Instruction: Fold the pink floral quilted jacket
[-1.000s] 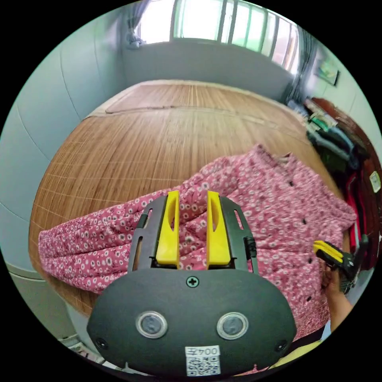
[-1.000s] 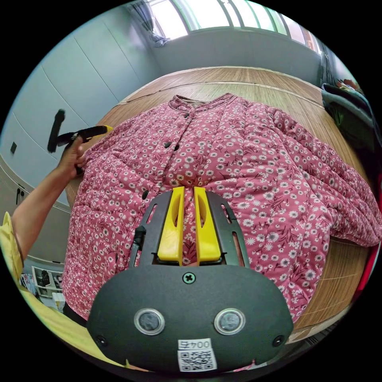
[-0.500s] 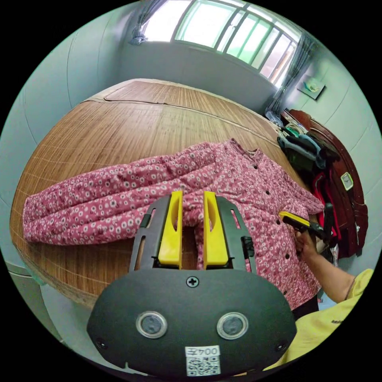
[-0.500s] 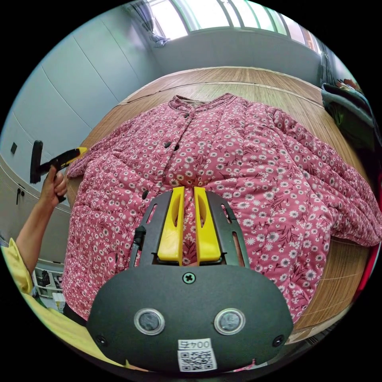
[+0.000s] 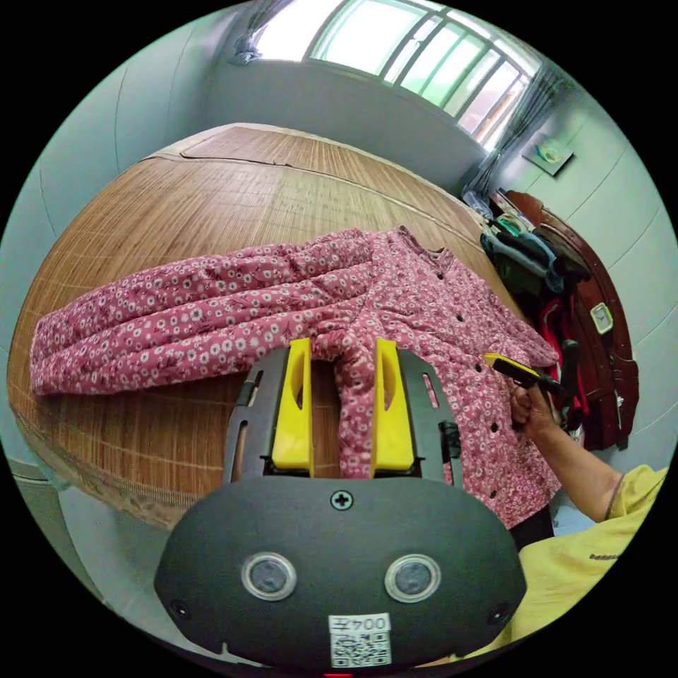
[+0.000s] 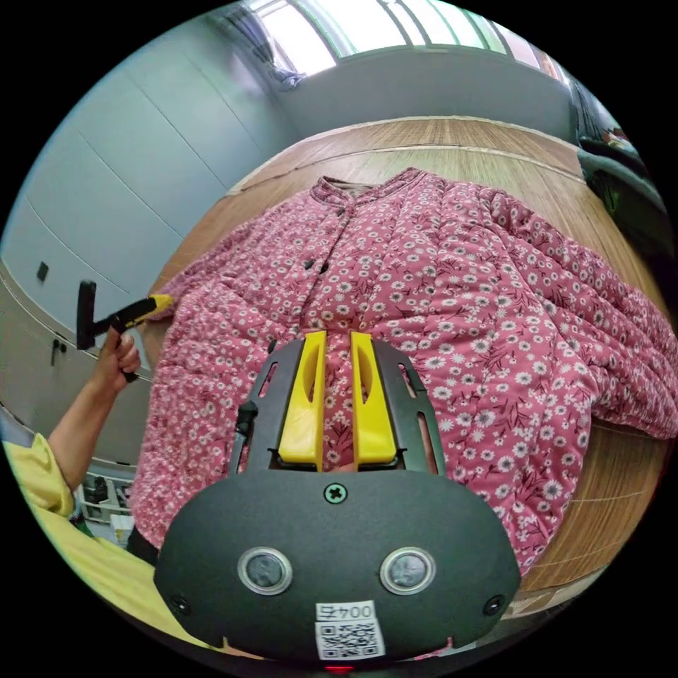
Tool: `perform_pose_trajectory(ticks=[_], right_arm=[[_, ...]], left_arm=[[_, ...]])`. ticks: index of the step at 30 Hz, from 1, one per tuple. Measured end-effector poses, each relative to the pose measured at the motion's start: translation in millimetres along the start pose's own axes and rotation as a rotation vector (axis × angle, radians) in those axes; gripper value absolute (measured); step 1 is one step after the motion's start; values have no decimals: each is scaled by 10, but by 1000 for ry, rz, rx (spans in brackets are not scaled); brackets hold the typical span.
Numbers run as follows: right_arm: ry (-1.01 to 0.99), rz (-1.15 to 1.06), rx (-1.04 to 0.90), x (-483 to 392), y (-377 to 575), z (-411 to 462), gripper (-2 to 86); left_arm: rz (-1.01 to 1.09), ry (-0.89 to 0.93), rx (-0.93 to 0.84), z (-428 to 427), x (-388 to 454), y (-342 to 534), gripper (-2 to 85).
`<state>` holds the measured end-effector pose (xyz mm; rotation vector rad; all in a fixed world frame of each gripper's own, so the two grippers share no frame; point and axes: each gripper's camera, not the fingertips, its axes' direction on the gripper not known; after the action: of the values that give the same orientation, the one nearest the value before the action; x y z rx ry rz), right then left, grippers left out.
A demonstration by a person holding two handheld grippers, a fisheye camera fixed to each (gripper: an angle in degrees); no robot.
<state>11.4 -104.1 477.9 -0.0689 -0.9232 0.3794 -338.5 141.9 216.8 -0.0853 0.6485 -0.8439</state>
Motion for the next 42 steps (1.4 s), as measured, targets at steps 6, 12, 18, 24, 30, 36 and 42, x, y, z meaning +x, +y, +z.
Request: perform_pose_trajectory(ticks=[6, 12, 18, 24, 30, 36, 42], right_arm=[[-195, 94, 92, 454, 704, -1287, 116], [-258, 395, 122, 1383, 2201, -2216, 144], [-467, 648, 171, 1899, 3285, -2308, 162], [-553, 647, 135, 1834, 3414, -2188, 163], [-522, 619, 74, 1716, 3347, -2132, 166], [-518, 569, 35, 1560, 3219, -2135, 118], [-398, 446, 62, 1190, 2933, -2439, 64]], left_arm=[[-97, 231, -54, -616, -555, 1148, 158], [-405, 502, -6, -922, -1425, 2632, 177], [-471, 651, -72, -809, -1623, 3116, 201], [-495, 800, -40, -807, -1776, 3074, 208], [-562, 784, -27, -839, -2039, 3216, 200], [-548, 871, -27, -793, -2023, 3187, 184], [-463, 853, 11, -1123, -1873, 2978, 76]])
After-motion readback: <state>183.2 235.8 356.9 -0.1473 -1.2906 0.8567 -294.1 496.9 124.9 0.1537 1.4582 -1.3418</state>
